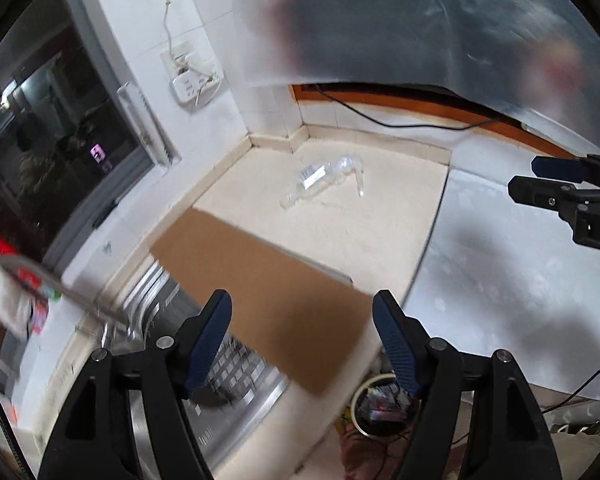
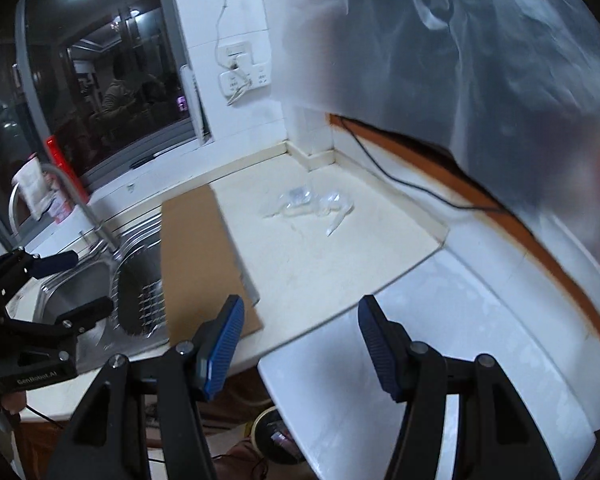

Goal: Collect trash
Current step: 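Move both tools back up to the counter, then grasp the clear plastic bottle with the left tool while the right tool grasps the clear bag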

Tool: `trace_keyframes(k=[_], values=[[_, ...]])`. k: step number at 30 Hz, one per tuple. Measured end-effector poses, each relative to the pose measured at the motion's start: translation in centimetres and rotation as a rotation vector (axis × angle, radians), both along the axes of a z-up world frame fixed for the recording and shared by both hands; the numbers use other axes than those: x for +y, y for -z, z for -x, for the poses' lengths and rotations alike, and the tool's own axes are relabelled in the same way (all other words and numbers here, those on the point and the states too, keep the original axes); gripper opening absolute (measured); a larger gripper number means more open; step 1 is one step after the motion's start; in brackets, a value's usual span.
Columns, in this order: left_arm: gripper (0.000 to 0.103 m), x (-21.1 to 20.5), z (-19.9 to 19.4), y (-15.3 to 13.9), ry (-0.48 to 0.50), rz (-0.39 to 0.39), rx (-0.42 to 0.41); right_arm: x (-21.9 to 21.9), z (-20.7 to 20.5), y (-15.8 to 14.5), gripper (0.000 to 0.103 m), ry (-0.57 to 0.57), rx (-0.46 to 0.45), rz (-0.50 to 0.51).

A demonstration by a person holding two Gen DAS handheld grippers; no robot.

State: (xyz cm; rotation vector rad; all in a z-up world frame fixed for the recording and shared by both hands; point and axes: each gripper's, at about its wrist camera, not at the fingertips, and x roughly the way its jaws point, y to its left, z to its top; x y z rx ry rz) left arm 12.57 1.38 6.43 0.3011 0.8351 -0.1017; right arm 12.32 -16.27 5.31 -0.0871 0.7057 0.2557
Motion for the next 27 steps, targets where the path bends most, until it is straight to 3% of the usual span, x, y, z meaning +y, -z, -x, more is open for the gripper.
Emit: trace_keyframes(k=[5,10,17,27], values=[[0.072,1.9,-8.0,-0.6,0.078,-0.027,0.008,0.8,-6.0,-1.3,0.06,0.06,0.024,-0.008],[0.072,2.8,-16.8,0.8,0.168,-0.027,0.054,1.5,-14.0,-0.6,0.06,0.139,0.076,-0.03],[0.072,2.2,-29.4,7.3,0.298,0.037,0.174,1.9,-24.5,4.8,0.06,0.235,0.164,-0.108],[0.072,-1.4,-37.9,17.0,0.347,0.104,0.355,0.3,-31.8,12.2,0.06,0.348,0.247,-0.219]])
